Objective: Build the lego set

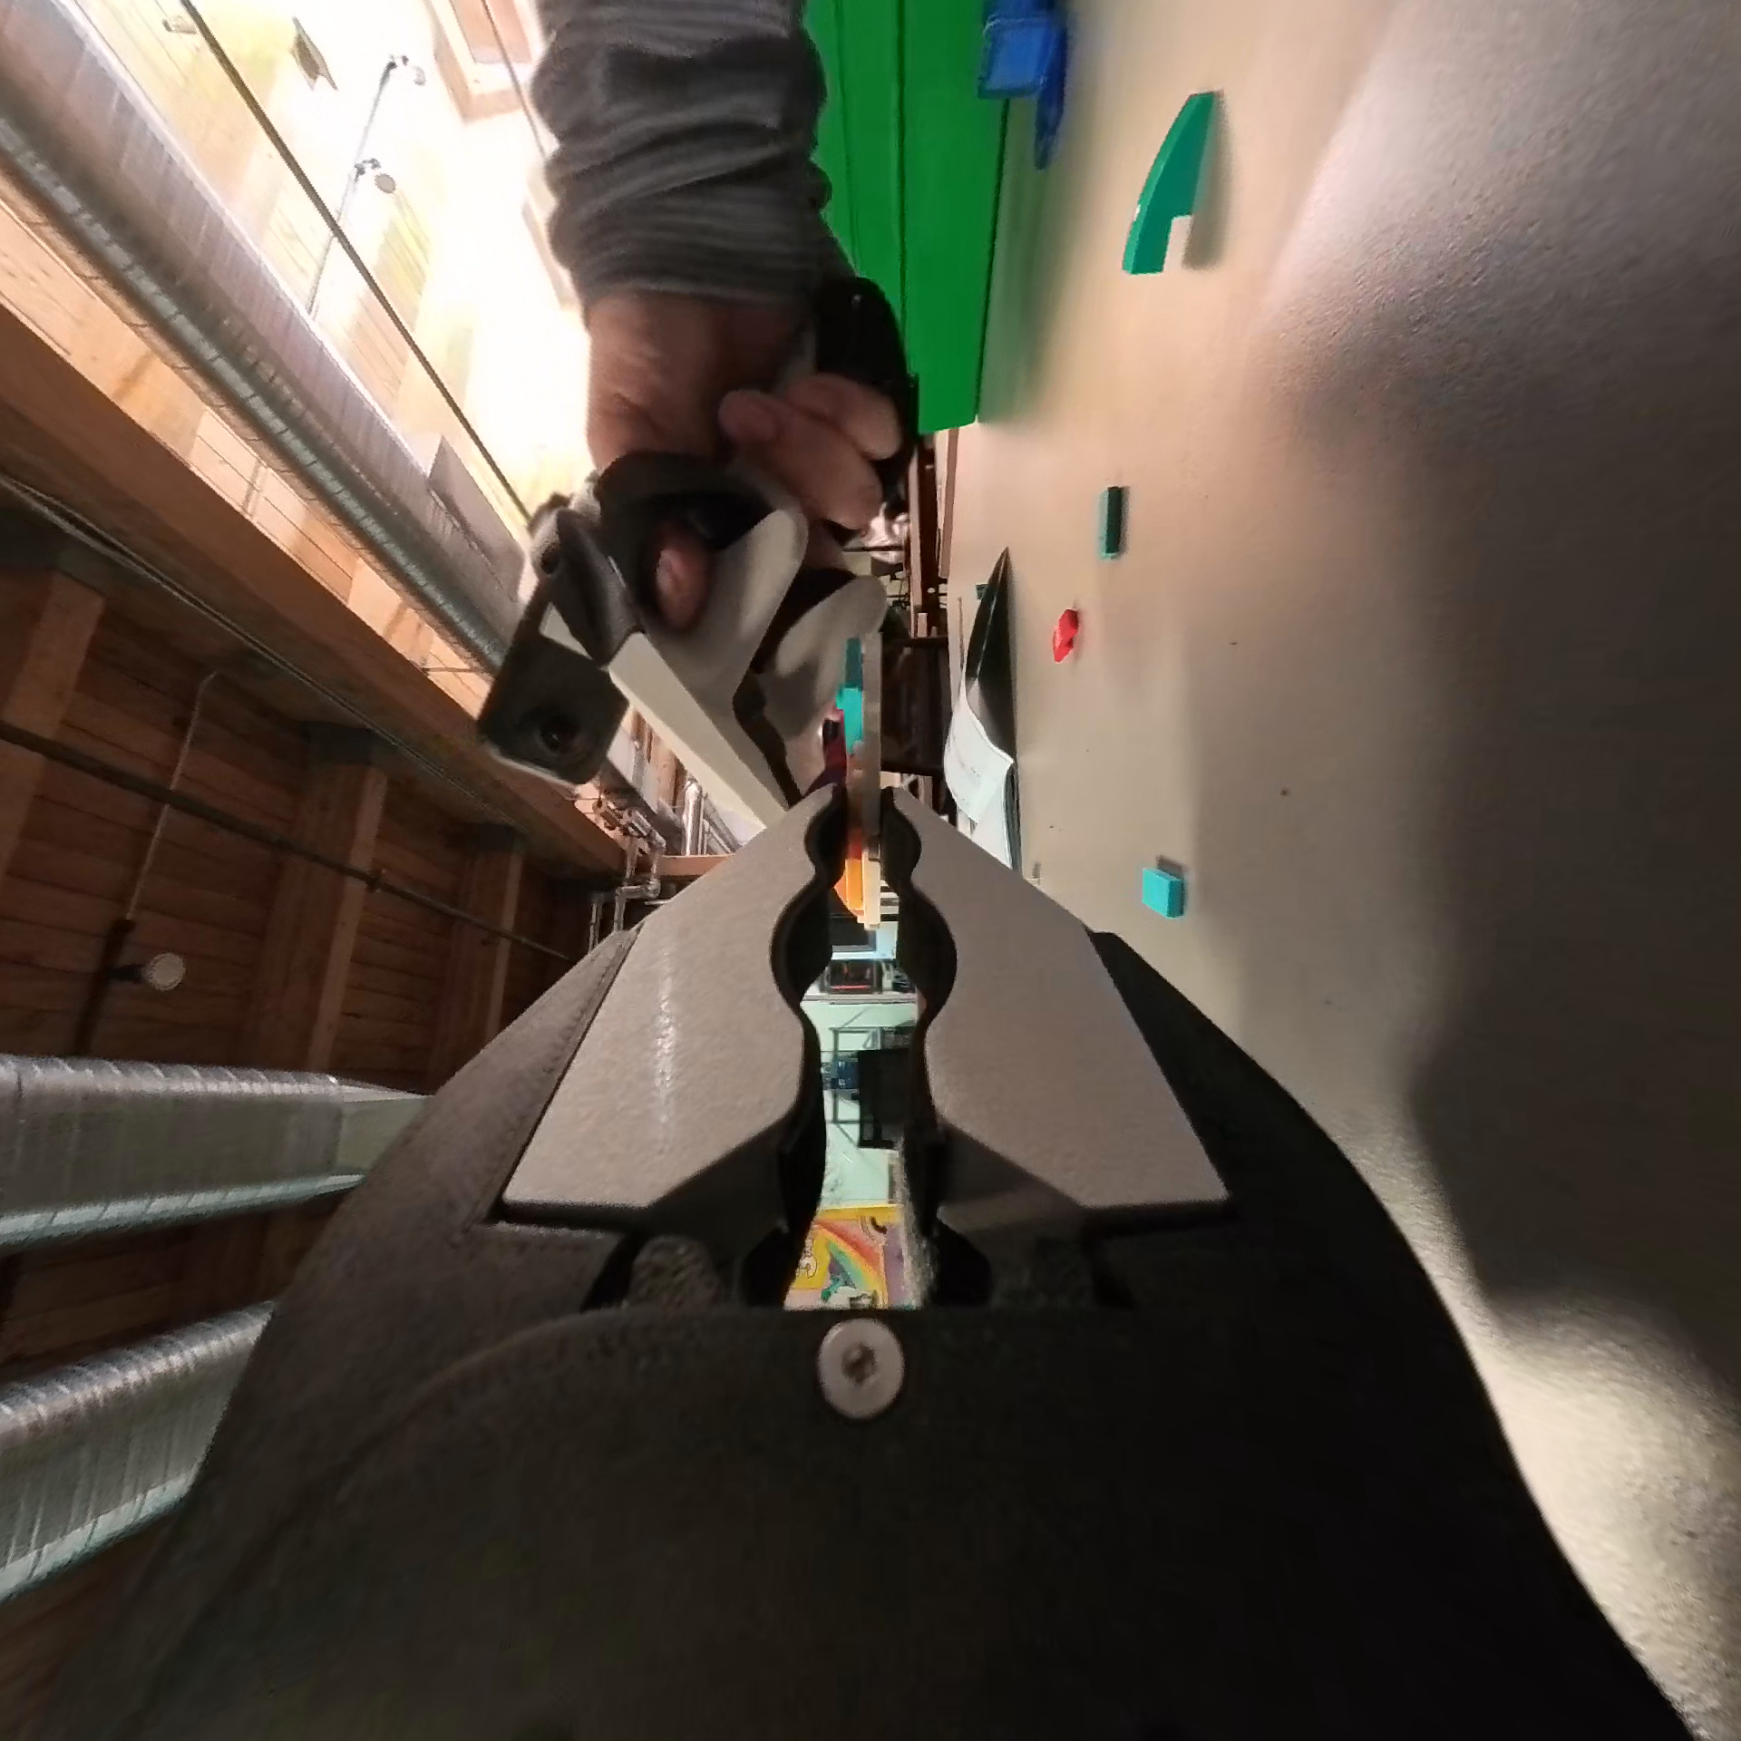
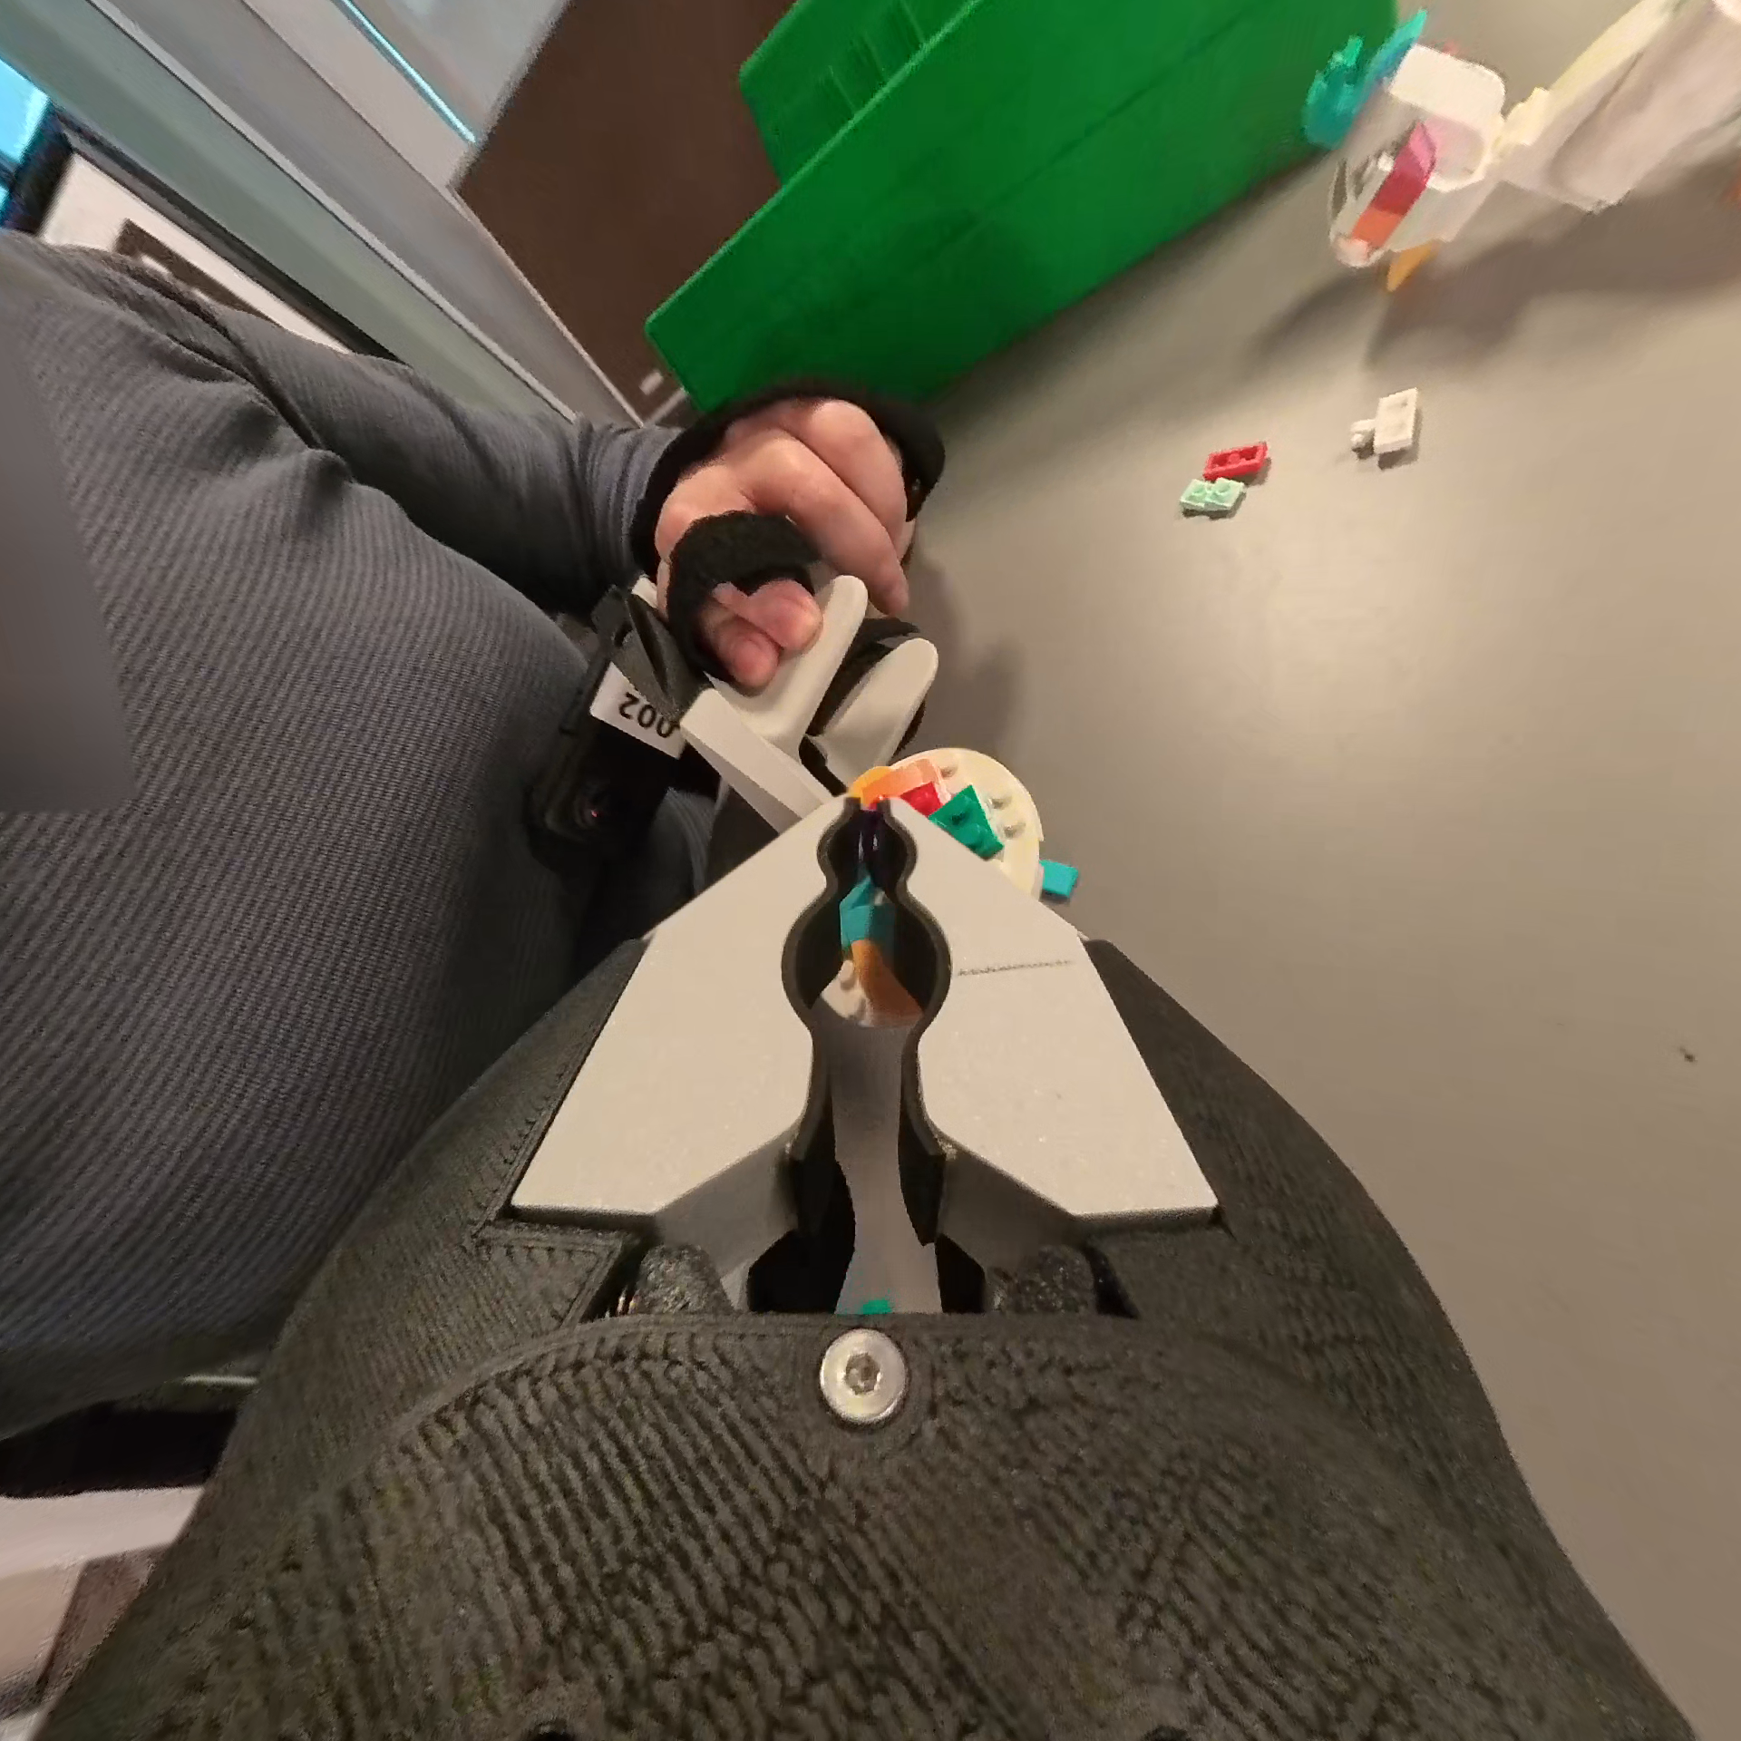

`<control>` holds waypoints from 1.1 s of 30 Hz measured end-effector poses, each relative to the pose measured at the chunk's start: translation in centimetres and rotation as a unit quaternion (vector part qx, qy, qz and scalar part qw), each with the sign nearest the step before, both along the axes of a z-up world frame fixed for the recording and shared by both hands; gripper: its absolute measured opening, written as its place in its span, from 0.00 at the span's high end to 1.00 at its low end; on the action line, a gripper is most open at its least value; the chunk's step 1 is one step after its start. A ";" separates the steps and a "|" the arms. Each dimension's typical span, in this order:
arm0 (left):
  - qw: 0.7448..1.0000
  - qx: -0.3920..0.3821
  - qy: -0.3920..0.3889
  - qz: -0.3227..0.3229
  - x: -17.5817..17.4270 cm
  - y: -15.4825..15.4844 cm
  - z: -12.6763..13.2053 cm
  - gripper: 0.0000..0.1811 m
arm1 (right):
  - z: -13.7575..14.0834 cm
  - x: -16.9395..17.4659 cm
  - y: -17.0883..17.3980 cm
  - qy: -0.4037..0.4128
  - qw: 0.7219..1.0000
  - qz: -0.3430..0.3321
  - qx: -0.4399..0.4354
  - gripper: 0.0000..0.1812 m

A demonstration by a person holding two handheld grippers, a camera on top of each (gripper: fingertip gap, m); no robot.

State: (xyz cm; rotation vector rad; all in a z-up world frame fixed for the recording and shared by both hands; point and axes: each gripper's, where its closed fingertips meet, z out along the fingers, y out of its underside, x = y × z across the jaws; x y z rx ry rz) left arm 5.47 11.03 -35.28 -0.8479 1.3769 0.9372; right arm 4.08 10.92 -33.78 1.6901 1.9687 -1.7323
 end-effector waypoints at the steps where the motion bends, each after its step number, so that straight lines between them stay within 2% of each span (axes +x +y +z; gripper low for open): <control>1: 1.000 0.001 0.000 0.000 0.0 0.0 0.0 0.97 | 0.0 -0.1 -0.1 0.007 1.000 -0.002 -0.003 0.99; 11: 1.000 -0.002 0.002 -0.001 0.1 0.0 -0.1 0.98 | 0.1 -0.3 0.5 0.055 0.997 -0.035 0.033 1.00; 23: 1.000 -0.008 0.005 -0.002 0.1 0.0 -0.4 0.98 | -0.4 0.1 1.3 0.072 0.994 -0.054 0.068 0.99; 27: 1.000 -0.010 0.006 -0.001 0.1 0.0 -0.5 0.98 | -0.2 0.0 0.9 0.071 0.995 -0.061 0.045 1.00; 33: 1.000 -0.006 -0.001 0.005 -0.2 0.2 -0.2 0.98 | 0.7 -1.4 0.8 0.082 0.985 -0.145 -0.032 1.00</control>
